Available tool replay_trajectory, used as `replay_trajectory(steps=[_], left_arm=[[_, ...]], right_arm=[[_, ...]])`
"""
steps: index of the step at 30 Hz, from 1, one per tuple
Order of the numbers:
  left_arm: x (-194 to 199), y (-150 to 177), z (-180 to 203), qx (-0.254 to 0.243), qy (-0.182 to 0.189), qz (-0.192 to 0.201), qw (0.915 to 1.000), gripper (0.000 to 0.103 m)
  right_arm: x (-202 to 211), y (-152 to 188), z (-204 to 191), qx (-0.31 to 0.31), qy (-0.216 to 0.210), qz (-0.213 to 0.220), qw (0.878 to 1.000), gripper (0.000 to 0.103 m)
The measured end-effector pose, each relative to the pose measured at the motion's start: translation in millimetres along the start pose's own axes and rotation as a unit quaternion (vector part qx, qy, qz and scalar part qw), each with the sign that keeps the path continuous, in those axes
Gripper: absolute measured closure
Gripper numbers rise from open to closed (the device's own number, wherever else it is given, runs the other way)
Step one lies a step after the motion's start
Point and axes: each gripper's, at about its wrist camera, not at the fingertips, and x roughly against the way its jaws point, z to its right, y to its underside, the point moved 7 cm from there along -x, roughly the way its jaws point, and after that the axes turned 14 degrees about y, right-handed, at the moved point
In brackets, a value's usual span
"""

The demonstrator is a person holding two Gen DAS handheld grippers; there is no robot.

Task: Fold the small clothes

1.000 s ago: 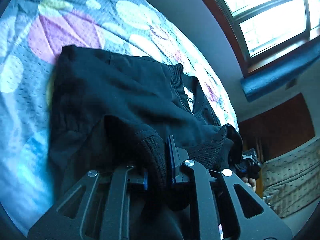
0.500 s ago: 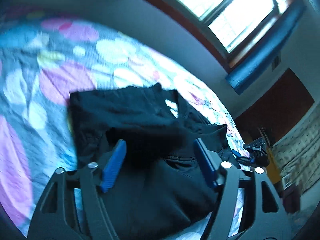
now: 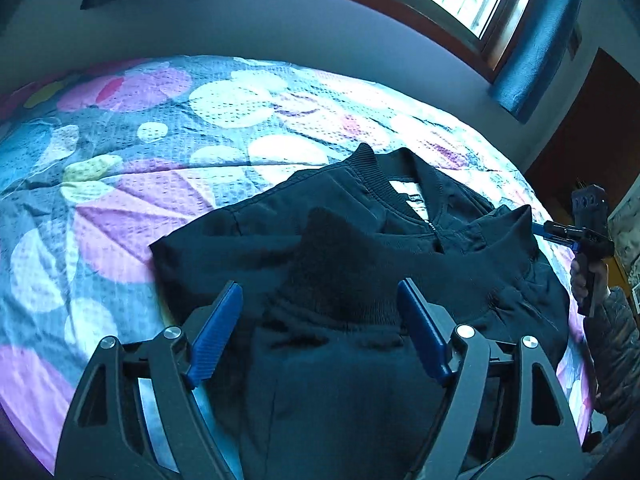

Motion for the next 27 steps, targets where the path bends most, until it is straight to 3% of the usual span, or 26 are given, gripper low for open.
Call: replay_trajectory(steps=[5,8,10,11,13,19,23,27], left_arm=[[-22.3,-6.3,2.0,-0.003,0.026,-0.042,0.9988,0.024],[-30.7,-7.9,3.2,-0.017,0.004,-0.054,0.9984,0.046],[-34.9,-5.5,1.9,-0.029,-0.025,-0.065,0.9971,0.073],[-33.7,-5.0,2.0,-0.035,-0.041,-0.063,0.9966,0.080],[-26.8,-6.4,5.8,-0.038,-0.051,-0.047,0.9968,0.091],[0.8,-28.6,26.6,-0.042,-0.098,0.013,0.9943,0.093],[10.7,-60.9,26.7,-0.041,-0.118,0.047,0.9911,0.093],[5.1,-92.7,9.6,-0.019,-0.123,0.067,0.9900,0.093]], right_arm=[[-20.4,-4.7,-3.5,0.010,-0.009,-0.020,1.000,0.046],[-25.0,-1.8,-7.1,0.028,0.000,-0.024,0.999,0.050],[-28.5,0.7,-8.9,0.046,0.025,-0.025,0.998,0.070],[-29.0,1.3,-7.8,0.048,0.037,-0.025,0.998,0.080],[-23.4,1.4,-7.9,0.049,0.042,-0.017,0.998,0.089],[7.6,-14.9,-31.0,0.064,0.055,0.037,0.996,0.093],[21.4,-43.9,-39.9,0.057,0.049,0.067,0.995,0.093],[9.1,-81.2,-30.7,0.037,0.057,0.082,0.994,0.093]])
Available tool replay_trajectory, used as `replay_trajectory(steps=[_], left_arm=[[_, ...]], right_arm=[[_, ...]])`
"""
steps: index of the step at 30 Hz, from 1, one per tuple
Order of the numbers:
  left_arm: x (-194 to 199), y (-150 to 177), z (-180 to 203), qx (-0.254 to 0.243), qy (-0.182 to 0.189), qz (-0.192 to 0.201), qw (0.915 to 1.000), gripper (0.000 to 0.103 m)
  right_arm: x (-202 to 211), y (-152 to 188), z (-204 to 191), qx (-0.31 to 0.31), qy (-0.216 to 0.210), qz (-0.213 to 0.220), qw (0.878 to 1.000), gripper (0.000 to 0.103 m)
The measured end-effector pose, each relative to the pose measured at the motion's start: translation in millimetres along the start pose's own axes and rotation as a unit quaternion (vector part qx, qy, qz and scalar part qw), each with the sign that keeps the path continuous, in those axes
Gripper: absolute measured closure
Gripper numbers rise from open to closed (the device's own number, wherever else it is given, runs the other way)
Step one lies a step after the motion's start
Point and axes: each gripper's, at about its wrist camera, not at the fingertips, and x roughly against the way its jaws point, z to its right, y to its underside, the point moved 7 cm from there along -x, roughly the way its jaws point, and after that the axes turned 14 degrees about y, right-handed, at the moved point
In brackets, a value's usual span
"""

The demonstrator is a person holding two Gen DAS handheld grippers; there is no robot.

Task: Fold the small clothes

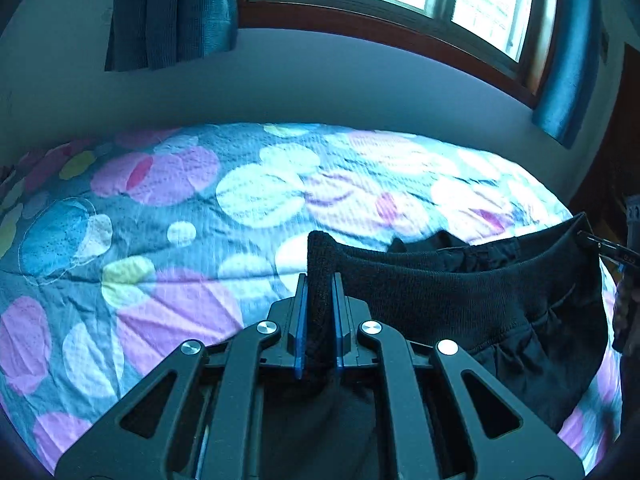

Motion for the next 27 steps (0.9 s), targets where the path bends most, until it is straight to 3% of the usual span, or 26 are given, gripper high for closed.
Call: replay_trajectory(steps=[4,12,27], left_arm=[[-34.4,-10.9,-17.4,0.010,-0.021,-0.010,0.9997,0.093],[-80.7,24.9,-57.6,0.048,-0.048,-0.048,0.9965,0.093],[-89.6,33.0,-64.2,0.061,-0.047,-0.047,0.9959,0.090]], right_arm=[[-43.0,-16.1,11.9,-0.021,0.015,-0.017,1.000,0.093],[-121.1,8.3,50.6,-0.083,0.030,-0.094,0.992,0.093],[-141.5,26.0,67.4,-0.131,0.013,-0.127,0.983,0.092]])
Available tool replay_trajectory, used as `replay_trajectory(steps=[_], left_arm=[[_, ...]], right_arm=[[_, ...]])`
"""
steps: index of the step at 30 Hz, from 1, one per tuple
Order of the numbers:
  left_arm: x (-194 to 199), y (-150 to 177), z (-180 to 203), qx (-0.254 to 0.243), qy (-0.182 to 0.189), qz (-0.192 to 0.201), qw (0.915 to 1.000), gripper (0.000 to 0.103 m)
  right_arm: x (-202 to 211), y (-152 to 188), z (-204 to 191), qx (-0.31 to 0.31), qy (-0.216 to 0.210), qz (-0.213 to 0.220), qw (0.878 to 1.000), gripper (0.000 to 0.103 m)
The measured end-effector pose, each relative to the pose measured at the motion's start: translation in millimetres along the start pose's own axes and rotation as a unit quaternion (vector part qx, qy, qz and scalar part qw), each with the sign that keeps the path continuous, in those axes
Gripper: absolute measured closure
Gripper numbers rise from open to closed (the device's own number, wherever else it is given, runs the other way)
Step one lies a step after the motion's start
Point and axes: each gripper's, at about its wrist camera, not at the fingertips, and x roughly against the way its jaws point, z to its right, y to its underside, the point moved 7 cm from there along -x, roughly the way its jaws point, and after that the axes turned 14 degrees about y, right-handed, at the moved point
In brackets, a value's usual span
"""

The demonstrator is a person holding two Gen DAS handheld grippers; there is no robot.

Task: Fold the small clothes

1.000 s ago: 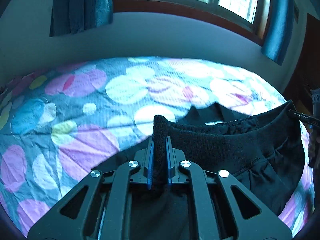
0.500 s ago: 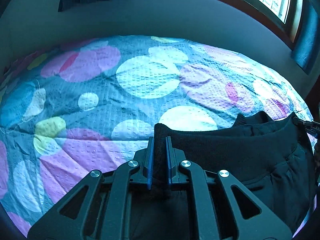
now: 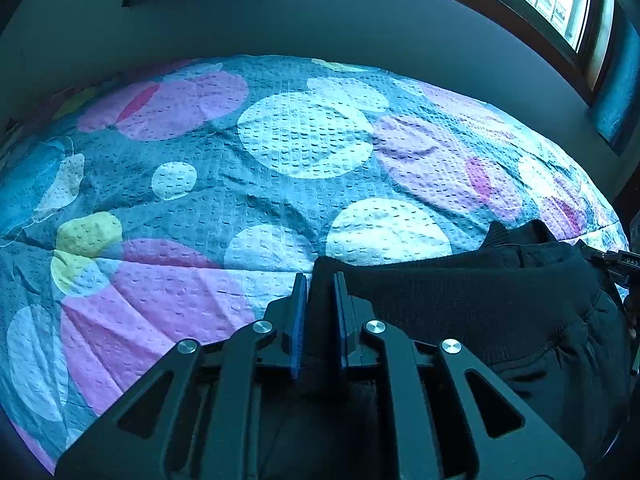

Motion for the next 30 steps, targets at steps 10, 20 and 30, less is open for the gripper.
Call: replay_trajectory(steps=[10,20,30], left_arm=[[-2.2,0.8,-1.8,0.000,-0.003,-0.002,1.0000,0.088],[-2.3,-0.2,-8.0,0.010,-0.022,-0.006,0.9997,0.071],[2.9,2.2,-17.0,0.022,-0.038,-0.009,0.9990,0.052]], right_arm=[[4.6,-1.1,6.2,-0.013,-0.003,-0.002,1.000,0.091],[25.4,-5.8,35.5,-0.061,0.027,0.019,0.998,0.080],[88.0,-4.0,74.3,-0.113,0.094,0.056,0.988,0.078]])
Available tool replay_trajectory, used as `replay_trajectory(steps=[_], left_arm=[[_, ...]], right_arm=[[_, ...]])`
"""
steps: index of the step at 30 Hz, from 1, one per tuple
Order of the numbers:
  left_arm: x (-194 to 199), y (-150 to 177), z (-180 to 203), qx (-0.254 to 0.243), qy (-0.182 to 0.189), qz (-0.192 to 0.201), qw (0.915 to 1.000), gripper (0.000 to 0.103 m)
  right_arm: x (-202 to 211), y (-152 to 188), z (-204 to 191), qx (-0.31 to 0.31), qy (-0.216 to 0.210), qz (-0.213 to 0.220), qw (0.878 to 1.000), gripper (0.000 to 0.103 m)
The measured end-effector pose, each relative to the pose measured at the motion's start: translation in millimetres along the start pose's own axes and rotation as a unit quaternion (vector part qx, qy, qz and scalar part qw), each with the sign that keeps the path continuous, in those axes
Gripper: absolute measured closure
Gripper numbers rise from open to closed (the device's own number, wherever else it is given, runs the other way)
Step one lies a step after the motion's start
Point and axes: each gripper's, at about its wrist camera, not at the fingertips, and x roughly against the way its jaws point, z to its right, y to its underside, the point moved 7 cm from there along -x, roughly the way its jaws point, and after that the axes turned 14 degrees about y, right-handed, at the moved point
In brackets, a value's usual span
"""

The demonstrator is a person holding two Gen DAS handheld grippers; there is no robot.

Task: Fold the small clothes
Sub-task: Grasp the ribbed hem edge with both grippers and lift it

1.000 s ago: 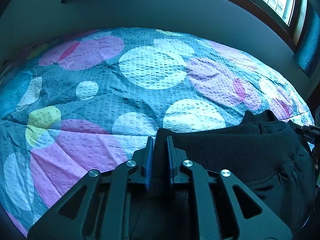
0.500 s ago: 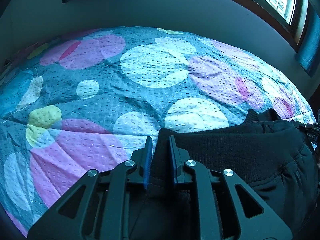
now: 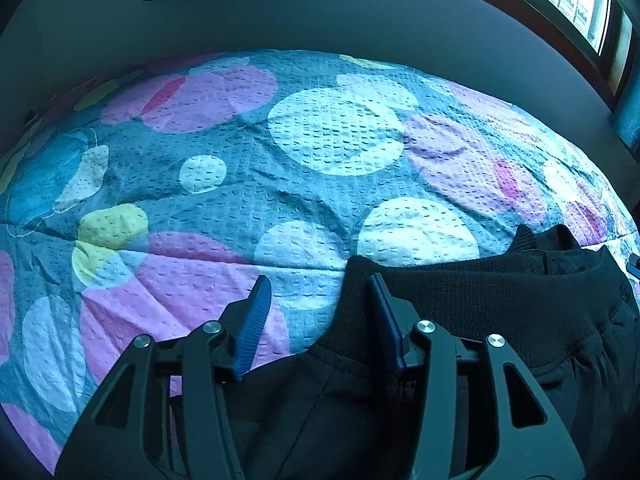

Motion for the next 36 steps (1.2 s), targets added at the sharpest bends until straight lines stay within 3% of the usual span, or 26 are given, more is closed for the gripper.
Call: replay_trajectory(steps=[4,8,12,16,20,25,28,36], left_arm=[[24.3,0.4,-2.8,0.018,0.020,0.009,0.9996,0.048],[62.4,7.5,-4.3,0.028,0.048,0.026,0.9981,0.041],[95.4,40.0,-7.6,0.020,0.048,0.023,0.9984,0.031],[114.9,84.9,-25.9,0.053,0.062,0.016,0.9966,0.028],[120.3,113.1,-49.5,0.098,0.079,0.007,0.9921,0.028],[121.6,113.4,-63.8,0.116,0.096,0.012,0.9884,0.026],[114.5,104.0,-59.3,0.106,0.107,0.012,0.9886,0.023],[81.0,76.3,-45.9,0.084,0.150,-0.017,0.9850,0.020]], right_arm=[[41.0,-0.8,-18.6,0.012,-0.029,0.024,0.999,0.077],[67.9,12.4,-54.2,0.021,-0.077,0.026,0.996,0.069],[71.2,47.4,-105.7,0.045,-0.134,-0.001,0.990,0.049],[46.5,94.7,-157.7,0.078,-0.177,-0.067,0.979,0.048],[13.6,119.9,-201.6,0.105,-0.178,-0.102,0.973,0.048],[-19.5,121.4,-238.2,0.117,-0.166,-0.108,0.973,0.048],[-53.4,125.2,-236.3,0.129,-0.107,-0.125,0.978,0.047],[-63.3,129.0,-232.1,0.128,-0.122,-0.125,0.976,0.048]])
